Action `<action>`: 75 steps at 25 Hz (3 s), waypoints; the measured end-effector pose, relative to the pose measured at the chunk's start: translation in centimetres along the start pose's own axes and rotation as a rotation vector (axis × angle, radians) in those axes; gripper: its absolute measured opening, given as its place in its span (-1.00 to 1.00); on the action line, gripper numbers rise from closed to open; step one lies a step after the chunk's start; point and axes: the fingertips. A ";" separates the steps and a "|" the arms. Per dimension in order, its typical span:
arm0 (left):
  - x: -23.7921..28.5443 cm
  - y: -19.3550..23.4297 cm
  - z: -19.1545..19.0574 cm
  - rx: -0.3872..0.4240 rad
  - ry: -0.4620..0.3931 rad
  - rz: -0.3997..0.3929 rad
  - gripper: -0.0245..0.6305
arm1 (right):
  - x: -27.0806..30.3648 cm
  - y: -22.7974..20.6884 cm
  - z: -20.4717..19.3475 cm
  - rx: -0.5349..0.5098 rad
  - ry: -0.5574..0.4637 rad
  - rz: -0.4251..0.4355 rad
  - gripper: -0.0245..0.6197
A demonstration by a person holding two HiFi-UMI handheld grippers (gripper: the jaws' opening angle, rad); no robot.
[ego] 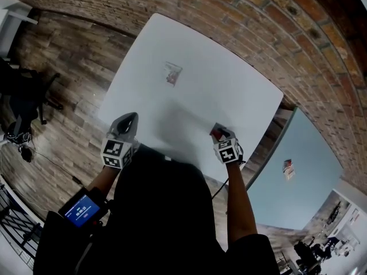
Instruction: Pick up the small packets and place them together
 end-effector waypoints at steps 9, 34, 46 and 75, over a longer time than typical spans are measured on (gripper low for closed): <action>0.1 1.7 2.2 0.012 -0.030 -0.011 -0.93 | 0.8 -1.3 5.1 -0.017 -0.039 -0.022 -0.42; -0.3 4.0 2.5 -0.091 -0.043 0.003 -0.93 | 3.3 -1.7 13.1 0.000 -0.086 -0.013 -0.42; -0.9 4.4 2.4 -0.085 -0.053 -0.015 -0.93 | 3.3 -1.0 13.7 -0.065 -0.087 -0.022 -0.41; 16.4 1.5 2.8 0.303 0.194 -0.315 -0.36 | -27.0 8.9 20.5 0.187 -1.079 -0.274 -0.91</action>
Point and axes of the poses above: the fingertips, and each gripper's own axes: x forward along the fingers, y to its left, z out of its top, and after that the axes turned 1 degree about -z, right-handed
